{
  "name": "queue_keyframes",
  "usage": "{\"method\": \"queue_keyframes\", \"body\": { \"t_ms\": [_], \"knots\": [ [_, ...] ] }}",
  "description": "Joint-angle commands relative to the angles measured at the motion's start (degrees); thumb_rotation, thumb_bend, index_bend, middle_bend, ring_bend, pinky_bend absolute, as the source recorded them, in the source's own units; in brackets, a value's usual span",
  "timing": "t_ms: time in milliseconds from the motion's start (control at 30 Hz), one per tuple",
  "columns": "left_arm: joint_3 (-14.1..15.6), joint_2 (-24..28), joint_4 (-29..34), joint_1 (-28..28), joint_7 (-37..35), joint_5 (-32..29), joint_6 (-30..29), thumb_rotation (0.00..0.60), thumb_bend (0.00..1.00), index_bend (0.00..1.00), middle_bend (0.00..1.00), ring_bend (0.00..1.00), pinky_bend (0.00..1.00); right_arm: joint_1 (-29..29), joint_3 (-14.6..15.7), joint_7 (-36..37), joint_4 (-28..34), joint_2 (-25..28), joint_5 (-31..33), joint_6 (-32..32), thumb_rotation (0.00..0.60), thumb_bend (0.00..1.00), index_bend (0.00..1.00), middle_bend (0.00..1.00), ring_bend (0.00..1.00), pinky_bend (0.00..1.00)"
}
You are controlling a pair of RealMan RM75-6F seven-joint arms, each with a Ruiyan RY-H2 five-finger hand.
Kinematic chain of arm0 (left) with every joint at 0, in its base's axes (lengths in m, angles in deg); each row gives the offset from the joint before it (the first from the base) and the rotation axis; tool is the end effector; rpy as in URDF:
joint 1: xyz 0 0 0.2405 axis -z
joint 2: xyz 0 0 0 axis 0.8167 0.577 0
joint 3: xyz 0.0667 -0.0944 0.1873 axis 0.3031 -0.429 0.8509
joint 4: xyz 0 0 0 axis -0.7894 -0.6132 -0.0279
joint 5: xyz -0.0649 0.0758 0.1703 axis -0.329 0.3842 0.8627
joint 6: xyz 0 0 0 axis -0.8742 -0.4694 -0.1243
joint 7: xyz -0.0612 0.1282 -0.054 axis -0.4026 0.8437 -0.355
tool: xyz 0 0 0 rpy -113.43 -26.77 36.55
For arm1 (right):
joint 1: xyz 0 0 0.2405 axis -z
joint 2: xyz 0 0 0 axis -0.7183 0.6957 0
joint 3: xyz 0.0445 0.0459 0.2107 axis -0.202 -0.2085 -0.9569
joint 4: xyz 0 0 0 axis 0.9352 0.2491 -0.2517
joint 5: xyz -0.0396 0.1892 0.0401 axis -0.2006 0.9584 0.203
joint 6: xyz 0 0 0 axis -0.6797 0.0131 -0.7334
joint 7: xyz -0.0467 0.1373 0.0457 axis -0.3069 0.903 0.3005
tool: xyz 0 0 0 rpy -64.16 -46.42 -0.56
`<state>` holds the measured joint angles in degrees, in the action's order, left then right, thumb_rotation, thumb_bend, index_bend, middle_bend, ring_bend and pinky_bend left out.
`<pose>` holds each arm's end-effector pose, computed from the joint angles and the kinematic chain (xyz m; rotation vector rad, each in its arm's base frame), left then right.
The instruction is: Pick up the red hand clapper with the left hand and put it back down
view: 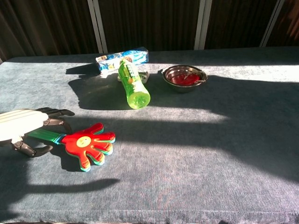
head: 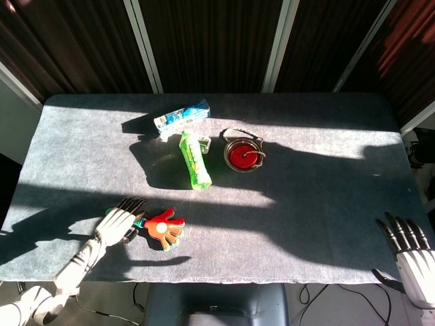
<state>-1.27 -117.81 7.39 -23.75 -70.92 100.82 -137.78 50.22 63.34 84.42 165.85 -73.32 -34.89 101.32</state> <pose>-0.2279 0.2751 -0.0043 -2.0415 -0.9062 -0.7810 -0.2649 -0.1200 0.1753 1.5055 -0.8087 0.8095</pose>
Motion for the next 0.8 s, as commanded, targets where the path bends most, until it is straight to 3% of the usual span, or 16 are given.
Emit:
{"method": "queue_keyframes", "body": {
  "t_ms": [33, 533, 800],
  "knots": [
    [0.0, -0.2, -0.2, 0.1, 0.2, -0.4, 0.3, 0.600, 0.42, 0.30, 0.00, 0.00, 0.00, 0.0, 0.0, 0.0, 0.0, 0.0, 0.0, 0.0, 0.600, 0.15, 0.00, 0.00, 0.00, 0.00],
    [0.3, -1.7, -2.7, -0.2, -2.7, 0.2, -2.5, 0.600, 0.41, 0.61, 0.02, 0.00, 0.00, 0.1, 0.1, -0.2, 0.0, 0.0, -0.1, 0.1, 0.600, 0.14, 0.00, 0.00, 0.00, 0.00],
    [1.3, -2.8, -4.6, -0.6, -10.0, 2.1, -5.3, 0.600, 0.49, 0.81, 0.24, 0.02, 0.00, 0.1, 0.1, -0.2, 0.0, 0.0, -0.1, 0.0, 0.600, 0.14, 0.00, 0.00, 0.00, 0.00]
  ]
}}
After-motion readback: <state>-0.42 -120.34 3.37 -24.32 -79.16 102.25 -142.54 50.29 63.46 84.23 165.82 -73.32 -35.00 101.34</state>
